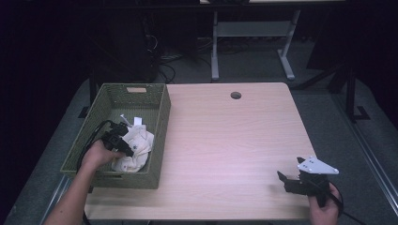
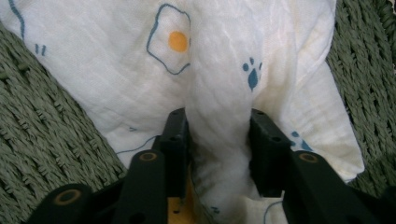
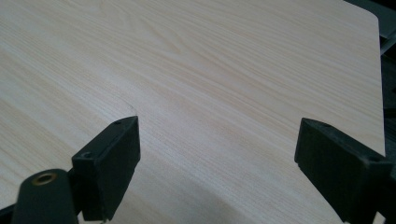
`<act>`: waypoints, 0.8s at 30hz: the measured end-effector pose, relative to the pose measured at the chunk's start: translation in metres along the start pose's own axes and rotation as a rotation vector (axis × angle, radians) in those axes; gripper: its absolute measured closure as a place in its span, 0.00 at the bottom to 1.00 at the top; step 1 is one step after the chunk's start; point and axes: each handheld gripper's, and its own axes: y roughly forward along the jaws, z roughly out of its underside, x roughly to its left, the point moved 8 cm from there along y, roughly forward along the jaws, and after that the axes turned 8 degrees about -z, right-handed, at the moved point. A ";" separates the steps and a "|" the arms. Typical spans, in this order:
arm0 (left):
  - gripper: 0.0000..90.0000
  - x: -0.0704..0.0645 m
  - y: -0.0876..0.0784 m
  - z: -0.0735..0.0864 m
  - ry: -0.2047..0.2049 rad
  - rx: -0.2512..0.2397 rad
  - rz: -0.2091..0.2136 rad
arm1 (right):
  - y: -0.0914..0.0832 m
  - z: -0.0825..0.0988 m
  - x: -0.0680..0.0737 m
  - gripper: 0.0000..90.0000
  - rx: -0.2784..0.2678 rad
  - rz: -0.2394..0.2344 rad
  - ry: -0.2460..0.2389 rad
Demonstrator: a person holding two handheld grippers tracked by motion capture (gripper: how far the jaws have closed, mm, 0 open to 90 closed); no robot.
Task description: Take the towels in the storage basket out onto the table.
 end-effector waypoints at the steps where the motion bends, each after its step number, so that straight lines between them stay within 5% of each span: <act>1: 0.74 0.001 0.000 0.000 -0.007 -0.001 0.002 | 0.000 0.000 0.000 0.15 -0.001 0.000 0.000; 9: 0.83 0.006 -0.004 0.000 -0.034 -0.025 0.013 | 0.000 0.000 0.000 0.15 -0.001 0.003 0.001; 24: 0.85 0.016 -0.022 0.000 -0.097 -0.110 0.037 | -0.001 0.000 -0.001 0.15 -0.005 0.010 0.006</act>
